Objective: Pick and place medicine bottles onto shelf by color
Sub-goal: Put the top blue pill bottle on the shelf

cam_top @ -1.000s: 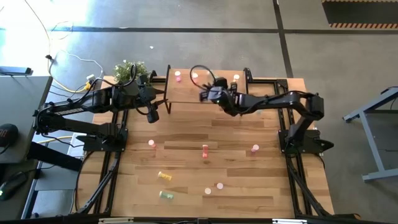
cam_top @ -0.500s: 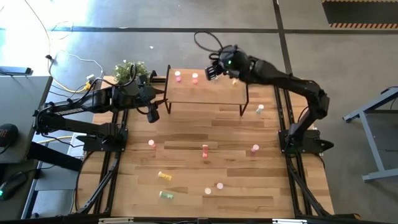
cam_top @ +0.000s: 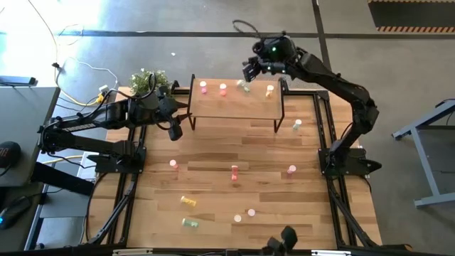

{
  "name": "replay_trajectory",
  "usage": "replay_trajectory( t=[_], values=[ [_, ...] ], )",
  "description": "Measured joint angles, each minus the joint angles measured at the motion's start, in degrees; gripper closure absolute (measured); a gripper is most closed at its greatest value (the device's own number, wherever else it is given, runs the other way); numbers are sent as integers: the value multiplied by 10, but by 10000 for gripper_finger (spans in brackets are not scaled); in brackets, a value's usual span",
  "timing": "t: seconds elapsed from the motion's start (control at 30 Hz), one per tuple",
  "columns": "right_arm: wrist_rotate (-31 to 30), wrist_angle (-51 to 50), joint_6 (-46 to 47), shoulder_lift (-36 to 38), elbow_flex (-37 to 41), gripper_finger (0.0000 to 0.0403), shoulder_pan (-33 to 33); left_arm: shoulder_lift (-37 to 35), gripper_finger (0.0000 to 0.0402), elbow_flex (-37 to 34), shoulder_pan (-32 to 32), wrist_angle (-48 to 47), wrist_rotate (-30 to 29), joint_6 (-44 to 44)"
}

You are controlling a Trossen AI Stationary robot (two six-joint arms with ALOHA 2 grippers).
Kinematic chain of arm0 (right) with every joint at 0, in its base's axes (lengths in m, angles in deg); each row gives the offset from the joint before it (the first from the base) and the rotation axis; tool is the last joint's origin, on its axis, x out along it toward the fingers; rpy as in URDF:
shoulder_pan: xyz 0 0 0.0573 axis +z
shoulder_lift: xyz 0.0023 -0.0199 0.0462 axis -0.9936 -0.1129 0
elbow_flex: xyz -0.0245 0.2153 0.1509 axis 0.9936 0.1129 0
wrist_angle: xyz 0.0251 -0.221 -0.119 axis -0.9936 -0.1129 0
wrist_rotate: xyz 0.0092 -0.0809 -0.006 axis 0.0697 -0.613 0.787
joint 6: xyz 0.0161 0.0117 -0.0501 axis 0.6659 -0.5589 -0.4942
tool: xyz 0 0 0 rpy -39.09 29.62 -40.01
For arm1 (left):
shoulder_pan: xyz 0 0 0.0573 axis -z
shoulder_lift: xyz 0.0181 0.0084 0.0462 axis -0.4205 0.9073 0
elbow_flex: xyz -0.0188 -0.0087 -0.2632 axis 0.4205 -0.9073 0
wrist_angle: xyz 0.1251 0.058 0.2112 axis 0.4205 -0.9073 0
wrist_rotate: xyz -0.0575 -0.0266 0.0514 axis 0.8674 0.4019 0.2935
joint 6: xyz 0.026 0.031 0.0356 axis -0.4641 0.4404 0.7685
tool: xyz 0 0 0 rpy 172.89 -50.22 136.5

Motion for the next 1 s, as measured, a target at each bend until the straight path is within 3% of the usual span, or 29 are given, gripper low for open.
replay_trajectory(
  t=[0.13, 0.3, 0.57, 1.0],
  values=[
    [16, -8, -32, -9, -44, 230, -27, 12, 259, 0, -11, 12, -47, -42],
    [74, -27, -78, -57, -147, 229, -58, 26, 259, 0, -39, 18, -52, -93],
    [78, -215, -91, -167, -314, 229, -95, 50, 259, 0, -70, 15, -51, -98],
    [128, -256, -92, -225, -284, 229, -78, 54, 259, 0, -79, 15, -50, -103]
  ],
)
